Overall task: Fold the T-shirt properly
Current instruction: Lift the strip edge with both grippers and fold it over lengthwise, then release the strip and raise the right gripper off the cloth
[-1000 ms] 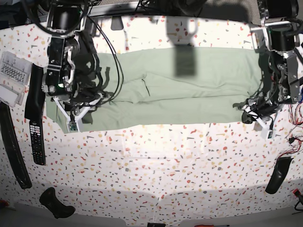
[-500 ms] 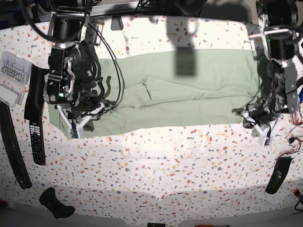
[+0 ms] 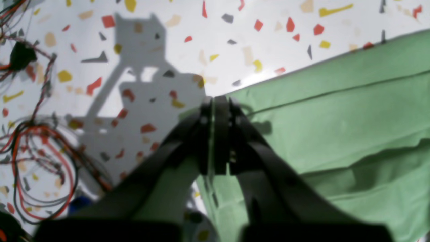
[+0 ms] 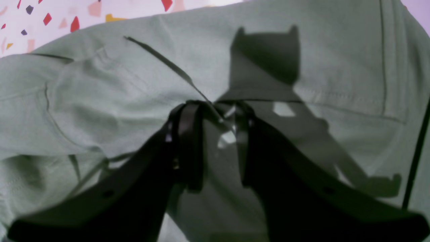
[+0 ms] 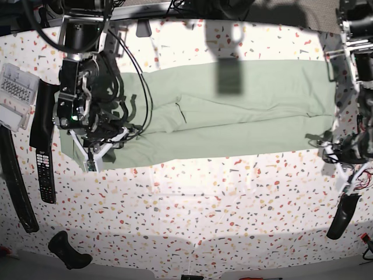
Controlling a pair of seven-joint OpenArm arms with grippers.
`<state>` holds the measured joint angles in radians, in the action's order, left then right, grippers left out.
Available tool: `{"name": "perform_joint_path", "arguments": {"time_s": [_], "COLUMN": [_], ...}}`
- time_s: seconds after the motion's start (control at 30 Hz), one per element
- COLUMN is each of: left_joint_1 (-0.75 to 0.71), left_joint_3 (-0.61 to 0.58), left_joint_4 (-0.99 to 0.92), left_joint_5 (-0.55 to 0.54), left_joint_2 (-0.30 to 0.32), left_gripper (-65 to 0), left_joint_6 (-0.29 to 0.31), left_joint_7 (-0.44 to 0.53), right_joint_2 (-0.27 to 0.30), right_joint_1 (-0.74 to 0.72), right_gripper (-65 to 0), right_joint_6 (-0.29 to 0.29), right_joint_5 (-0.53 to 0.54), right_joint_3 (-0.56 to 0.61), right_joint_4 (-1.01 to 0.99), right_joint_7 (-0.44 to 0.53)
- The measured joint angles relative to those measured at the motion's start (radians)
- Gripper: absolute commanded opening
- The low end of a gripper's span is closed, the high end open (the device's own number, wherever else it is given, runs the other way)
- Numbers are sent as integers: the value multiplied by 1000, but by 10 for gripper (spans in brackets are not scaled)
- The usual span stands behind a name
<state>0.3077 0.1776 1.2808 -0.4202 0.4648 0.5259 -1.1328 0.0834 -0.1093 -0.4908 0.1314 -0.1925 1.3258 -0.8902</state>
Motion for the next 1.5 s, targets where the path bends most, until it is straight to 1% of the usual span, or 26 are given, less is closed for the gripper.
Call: {"name": "perform_joint_path", "arguments": {"time_s": [0.03,0.07,0.13,0.2,0.23,0.27,0.33,0.37,0.47,0.57,0.67,0.73,0.8,0.9,0.97,1.03,1.13,1.27,1.4,1.47,1.5], "left_joint_1": [-1,-4,-20,-40,-45,-47,-47,-44,-27,-25,-23,-18,-13,-11,-10,-11,-16,-57,-71,-66,-66], "left_joint_3": [0,0,-1,-14,-28,-46,-88,-100,-120,-120,-120,-120,-120,-120,-120,-120,-120,-120,-120,-120,-120], "left_joint_4": [0,0,0,-10,-27,-54,-111,-126,-136,-131,-131,-131,-131,-125,-124,-124,-124,-124,-125,-124,-124], "left_joint_5": [-34,-56,-103,-131,-124,-103,-56,-58,-69,-72,4,37,40,33,33,33,33,25,8,6,6], "left_joint_2": [11,16,20,20,20,20,19,19,22,21,27,42,64,88,92,92,89,76,73,73,73], "left_gripper": [-445,-410,-384,-383,-383,-383,-383,-383,-383,-383,-383,-383,-383,-383,-383,-383,-383,-383,-384,-396,-418], "left_joint_6": [4,27,51,82,81,85,85,86,85,85,86,85,85,85,85,85,86,100,104,105,112], "left_joint_7": [-21,-32,-47,-45,-38,-18,-11,4,3,7,57,55,56,105,119,128,124,168,164,166,167], "right_joint_2": [0,-1,-1,-5,-7,-10,-10,-11,-10,-6,-6,-6,-6,-6,-6,-6,-6,-6,-6,-6,-6], "right_joint_1": [-5,-7,-6,3,9,14,18,17,6,11,12,10,18,55,84,116,170,259,336,348,348], "right_gripper": [-470,-470,-470,-470,-470,-470,-470,-470,-470,-470,-470,-470,-470,-470,-470,-470,-470,-470,-470,-470,-470], "right_joint_6": [-10,-11,-23,-40,-45,-52,-60,-60,-61,-62,-63,-71,-74,-82,-83,-87,-113,-125,-136,-138,-138], "right_joint_5": [0,0,0,-1,-4,-7,-7,-5,0,27,68,81,98,105,104,105,105,105,105,105,105], "right_joint_3": [0,0,1,2,2,2,7,7,7,6,6,7,7,6,6,7,7,7,6,6,7], "right_joint_4": [3,10,39,84,110,140,216,256,381,463,525,557,581,609,623,635,655,711,761,774,778], "right_joint_7": [-3,-8,-26,-53,-63,-70,-89,-87,-73,-92,-103,-99,-100,-103,-106,-97,-89,-82,-74,-72,-72]}}
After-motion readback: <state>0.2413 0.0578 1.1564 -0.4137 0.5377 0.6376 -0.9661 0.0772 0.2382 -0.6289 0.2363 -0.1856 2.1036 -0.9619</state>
